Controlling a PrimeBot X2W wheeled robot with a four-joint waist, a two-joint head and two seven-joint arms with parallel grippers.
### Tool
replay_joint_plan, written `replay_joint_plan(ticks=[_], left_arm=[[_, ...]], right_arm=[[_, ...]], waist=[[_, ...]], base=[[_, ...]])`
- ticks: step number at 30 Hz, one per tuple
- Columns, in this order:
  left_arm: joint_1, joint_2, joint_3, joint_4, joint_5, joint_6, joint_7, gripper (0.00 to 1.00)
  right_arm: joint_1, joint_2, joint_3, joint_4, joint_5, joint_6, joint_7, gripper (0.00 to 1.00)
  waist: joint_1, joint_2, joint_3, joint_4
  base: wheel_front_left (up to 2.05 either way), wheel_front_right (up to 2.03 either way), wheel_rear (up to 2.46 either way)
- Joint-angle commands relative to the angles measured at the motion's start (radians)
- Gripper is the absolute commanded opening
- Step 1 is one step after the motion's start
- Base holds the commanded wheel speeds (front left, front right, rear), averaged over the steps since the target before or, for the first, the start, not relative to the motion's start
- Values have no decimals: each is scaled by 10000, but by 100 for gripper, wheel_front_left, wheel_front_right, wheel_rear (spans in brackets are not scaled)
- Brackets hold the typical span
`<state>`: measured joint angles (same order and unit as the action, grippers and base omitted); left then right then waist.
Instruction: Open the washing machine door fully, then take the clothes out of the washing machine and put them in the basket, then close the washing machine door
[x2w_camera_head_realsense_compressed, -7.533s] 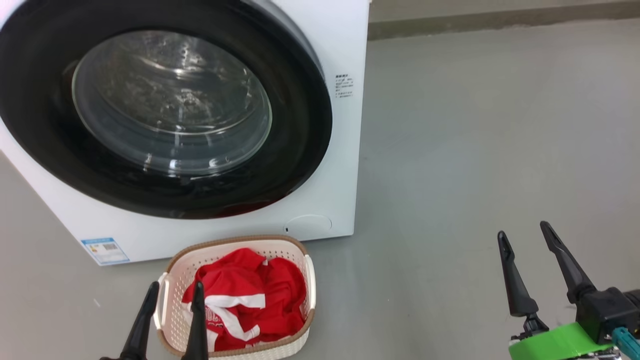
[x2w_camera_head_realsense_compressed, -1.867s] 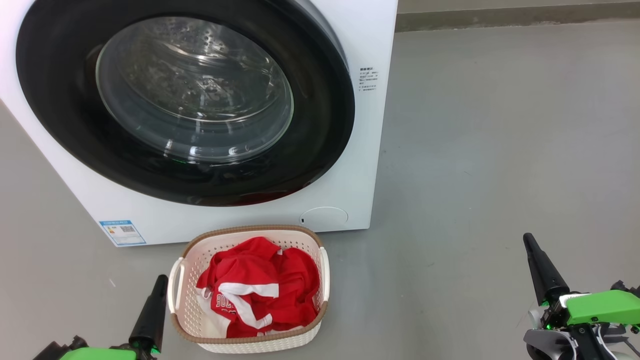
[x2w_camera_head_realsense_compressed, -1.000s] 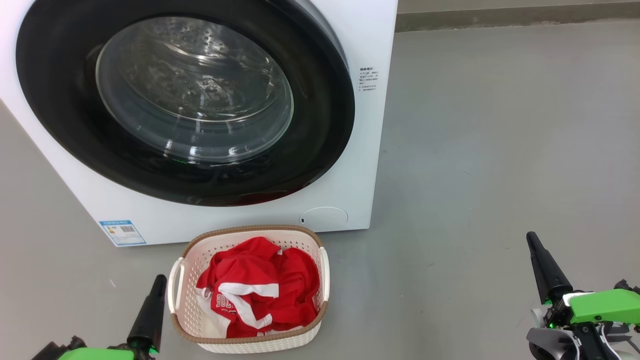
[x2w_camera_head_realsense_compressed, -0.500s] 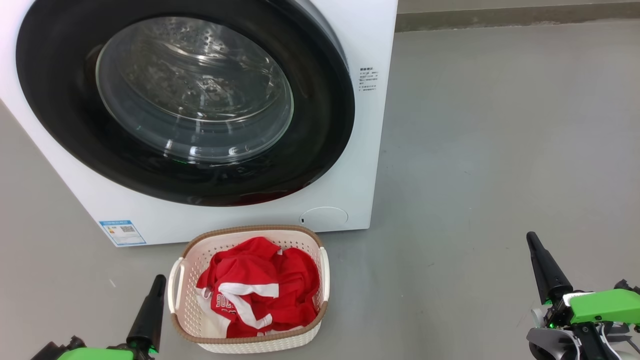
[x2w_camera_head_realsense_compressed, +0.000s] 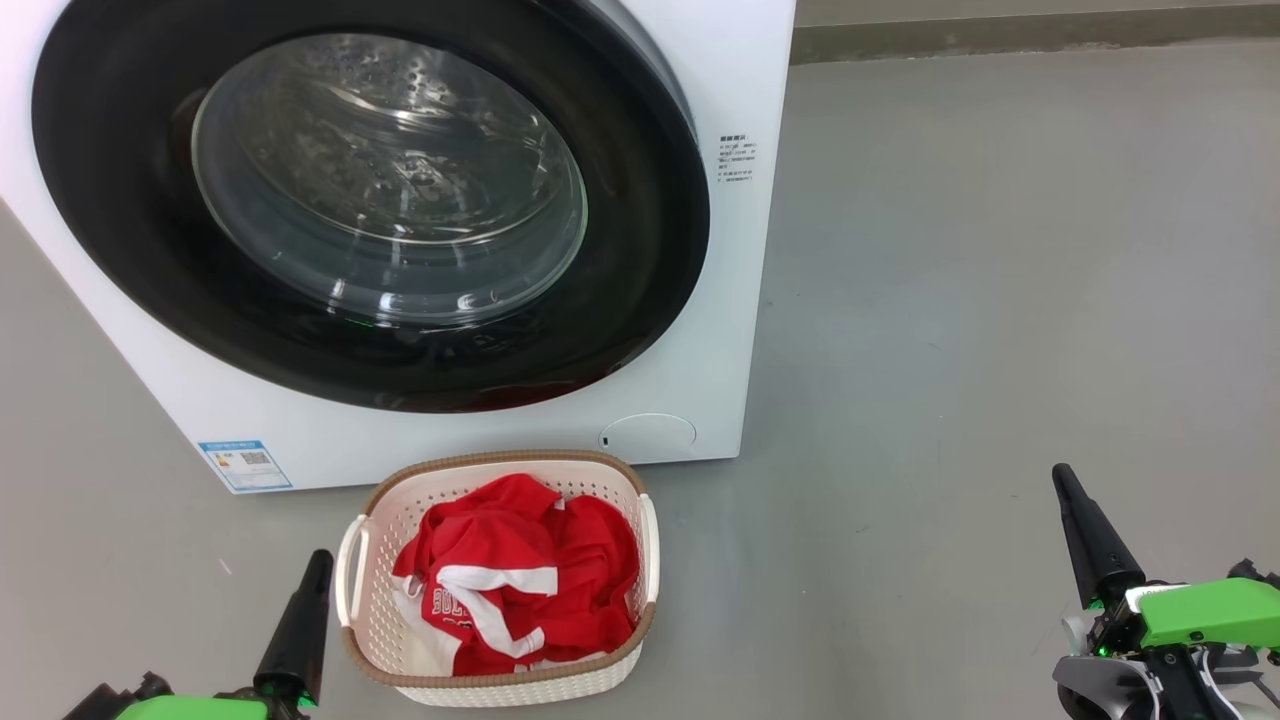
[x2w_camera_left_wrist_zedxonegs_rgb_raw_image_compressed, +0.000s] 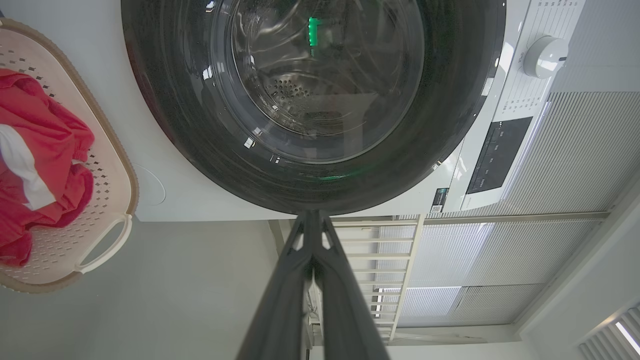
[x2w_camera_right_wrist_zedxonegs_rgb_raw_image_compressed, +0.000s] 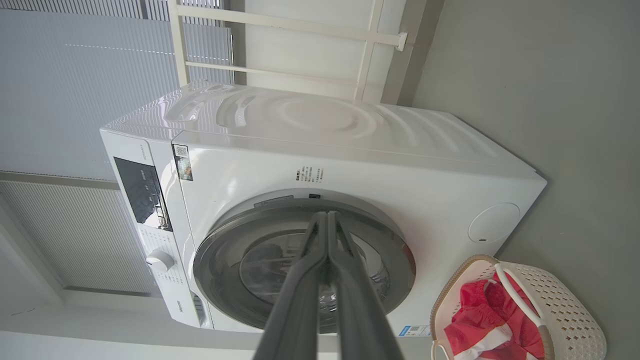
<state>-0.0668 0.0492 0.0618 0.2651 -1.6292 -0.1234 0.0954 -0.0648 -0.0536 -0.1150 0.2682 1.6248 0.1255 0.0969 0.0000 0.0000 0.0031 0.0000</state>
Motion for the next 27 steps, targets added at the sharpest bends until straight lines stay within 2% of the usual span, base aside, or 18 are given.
replay_joint_plan(ticks=[1, 27], left_arm=[[-398, 130, 358, -206, 72, -73, 49, 0], [-402, 94, 410, -204, 115, -73, 90, 0]], right_arm=[[-417, -81, 166, -243, -34, 52, 39, 0], [-421, -46, 116, -240, -75, 52, 79, 0]], waist=[[0, 0, 0, 0], [0, 0, 0, 0]], base=[[0, 0, 0], [0, 0, 0]])
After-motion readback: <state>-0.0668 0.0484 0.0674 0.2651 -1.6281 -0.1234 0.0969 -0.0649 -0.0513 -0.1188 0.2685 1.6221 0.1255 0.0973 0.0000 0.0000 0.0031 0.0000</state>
